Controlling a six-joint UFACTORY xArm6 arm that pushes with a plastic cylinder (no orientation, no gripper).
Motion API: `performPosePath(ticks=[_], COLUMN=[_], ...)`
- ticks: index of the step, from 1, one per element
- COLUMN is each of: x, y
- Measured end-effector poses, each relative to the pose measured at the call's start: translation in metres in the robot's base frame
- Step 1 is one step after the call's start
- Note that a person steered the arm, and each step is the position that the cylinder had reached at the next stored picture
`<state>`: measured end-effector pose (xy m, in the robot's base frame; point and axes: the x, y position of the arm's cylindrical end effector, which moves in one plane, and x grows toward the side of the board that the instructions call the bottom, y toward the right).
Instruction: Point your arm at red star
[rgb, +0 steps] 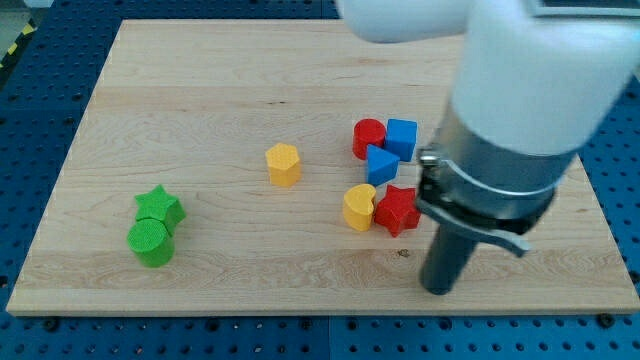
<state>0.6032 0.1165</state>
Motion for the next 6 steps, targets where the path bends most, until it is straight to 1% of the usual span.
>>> performPosePath(ticks=[1,2,3,4,5,6], x=[0.0,-0.01,-0.026,-0.043,-0.057,-0.057], y=[0.038,0.067,0.073,0.044,0.029,0.029])
